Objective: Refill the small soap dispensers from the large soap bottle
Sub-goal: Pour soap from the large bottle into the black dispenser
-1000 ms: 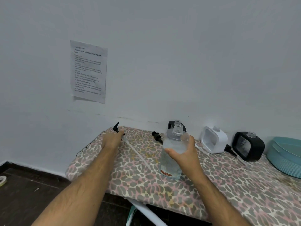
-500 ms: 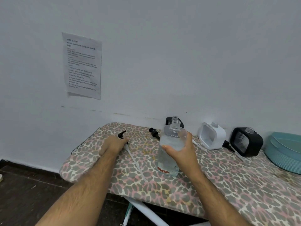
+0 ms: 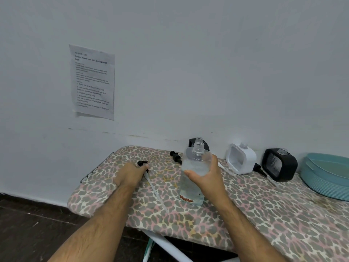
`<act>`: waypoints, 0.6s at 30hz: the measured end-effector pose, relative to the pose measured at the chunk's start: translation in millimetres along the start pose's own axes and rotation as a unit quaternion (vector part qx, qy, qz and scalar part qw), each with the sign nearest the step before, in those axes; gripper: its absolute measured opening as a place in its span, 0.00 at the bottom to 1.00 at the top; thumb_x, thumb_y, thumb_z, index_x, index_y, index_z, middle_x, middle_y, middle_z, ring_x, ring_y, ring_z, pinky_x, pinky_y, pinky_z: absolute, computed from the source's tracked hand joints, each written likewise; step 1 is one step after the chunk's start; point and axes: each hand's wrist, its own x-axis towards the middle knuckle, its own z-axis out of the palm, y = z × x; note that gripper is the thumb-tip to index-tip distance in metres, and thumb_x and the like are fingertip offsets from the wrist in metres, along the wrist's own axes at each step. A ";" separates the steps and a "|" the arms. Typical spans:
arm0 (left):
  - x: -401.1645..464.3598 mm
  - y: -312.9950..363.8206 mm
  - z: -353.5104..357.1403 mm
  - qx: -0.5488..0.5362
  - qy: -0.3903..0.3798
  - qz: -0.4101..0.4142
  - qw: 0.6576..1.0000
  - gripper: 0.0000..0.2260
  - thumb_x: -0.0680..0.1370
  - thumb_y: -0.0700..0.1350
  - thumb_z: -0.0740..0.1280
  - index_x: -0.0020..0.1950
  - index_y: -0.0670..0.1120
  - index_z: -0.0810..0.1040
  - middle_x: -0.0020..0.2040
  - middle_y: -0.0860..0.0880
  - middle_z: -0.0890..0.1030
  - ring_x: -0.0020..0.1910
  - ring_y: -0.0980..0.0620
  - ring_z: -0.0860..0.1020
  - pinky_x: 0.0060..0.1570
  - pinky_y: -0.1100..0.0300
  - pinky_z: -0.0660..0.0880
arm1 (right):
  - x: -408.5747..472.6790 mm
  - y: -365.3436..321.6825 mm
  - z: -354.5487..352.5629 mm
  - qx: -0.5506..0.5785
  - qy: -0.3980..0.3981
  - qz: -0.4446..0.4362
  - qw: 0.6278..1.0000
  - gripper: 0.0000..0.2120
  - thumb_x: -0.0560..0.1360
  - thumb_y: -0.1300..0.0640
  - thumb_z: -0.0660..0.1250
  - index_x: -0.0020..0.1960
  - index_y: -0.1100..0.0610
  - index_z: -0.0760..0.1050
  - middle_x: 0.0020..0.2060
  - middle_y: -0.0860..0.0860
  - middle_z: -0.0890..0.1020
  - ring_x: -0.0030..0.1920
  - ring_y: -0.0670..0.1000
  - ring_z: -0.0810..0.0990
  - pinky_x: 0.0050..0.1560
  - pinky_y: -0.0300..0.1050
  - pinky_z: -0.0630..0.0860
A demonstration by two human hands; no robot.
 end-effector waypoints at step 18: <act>-84.3 64.7 -10.8 -0.376 -0.176 0.222 0.882 0.17 0.78 0.58 0.65 0.57 0.48 0.83 0.53 0.52 0.85 0.55 0.55 0.82 0.55 0.54 0.79 | -1.8 15.7 -27.6 -0.007 -0.133 0.036 0.990 0.26 0.69 0.46 0.77 0.64 0.48 0.74 0.57 0.42 0.82 0.55 0.38 0.81 0.55 0.39 0.79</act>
